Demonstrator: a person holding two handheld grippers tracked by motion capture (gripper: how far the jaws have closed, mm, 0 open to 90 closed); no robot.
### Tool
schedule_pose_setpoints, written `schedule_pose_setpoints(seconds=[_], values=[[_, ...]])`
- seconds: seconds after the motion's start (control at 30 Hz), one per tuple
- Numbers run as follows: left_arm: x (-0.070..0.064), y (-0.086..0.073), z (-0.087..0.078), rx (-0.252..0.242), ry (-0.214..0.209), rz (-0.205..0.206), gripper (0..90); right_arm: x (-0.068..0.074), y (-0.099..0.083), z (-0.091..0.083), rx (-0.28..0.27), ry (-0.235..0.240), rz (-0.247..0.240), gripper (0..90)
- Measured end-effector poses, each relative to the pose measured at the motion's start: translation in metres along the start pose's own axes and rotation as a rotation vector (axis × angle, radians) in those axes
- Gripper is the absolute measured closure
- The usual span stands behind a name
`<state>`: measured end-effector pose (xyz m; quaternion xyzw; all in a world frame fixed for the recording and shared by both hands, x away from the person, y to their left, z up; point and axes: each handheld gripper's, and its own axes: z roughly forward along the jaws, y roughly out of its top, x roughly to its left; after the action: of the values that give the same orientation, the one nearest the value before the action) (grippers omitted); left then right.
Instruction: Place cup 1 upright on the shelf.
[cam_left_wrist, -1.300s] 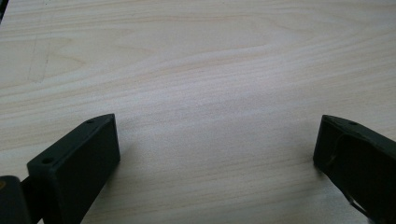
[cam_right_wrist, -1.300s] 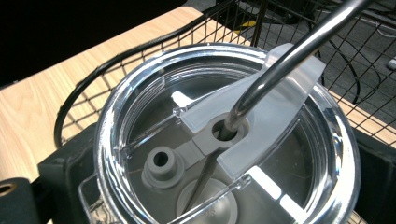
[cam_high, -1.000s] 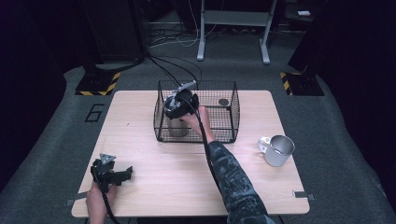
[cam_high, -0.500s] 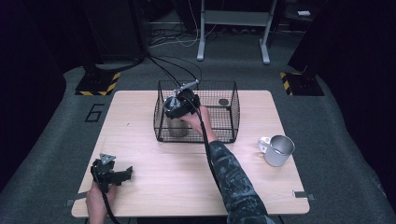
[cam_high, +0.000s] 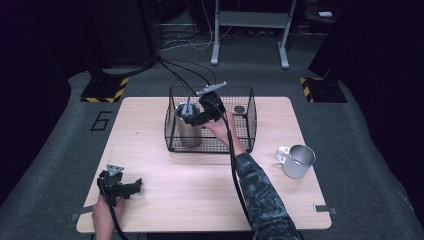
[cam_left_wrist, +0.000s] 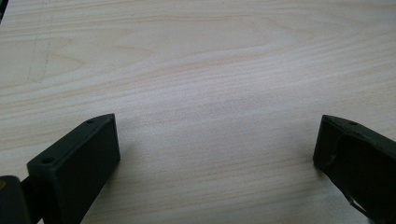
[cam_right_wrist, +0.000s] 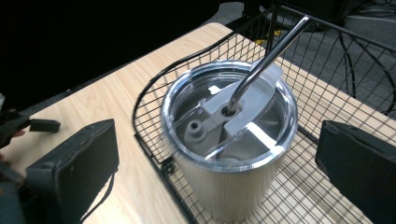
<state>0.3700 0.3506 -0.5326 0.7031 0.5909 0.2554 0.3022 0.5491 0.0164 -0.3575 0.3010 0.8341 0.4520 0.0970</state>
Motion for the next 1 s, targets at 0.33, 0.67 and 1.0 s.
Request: schedule_pose_setpoints(seconds=[0.33,0.67,1.0], values=[[0.0,0.0,0.0,0.001,0.0,0.001,0.4,0.023,-0.012,-0.036,0.001,-0.005,-0.07,0.0],[0.0,0.0,0.0,0.001,0.0,0.001,0.4,0.035,-0.046,-0.07,0.008,-0.024,-0.121,0.0],[0.0,0.0,0.0,0.001,0.0,0.001,0.4,0.038,-0.092,-0.093,0.019,-0.046,-0.083,0.0]])
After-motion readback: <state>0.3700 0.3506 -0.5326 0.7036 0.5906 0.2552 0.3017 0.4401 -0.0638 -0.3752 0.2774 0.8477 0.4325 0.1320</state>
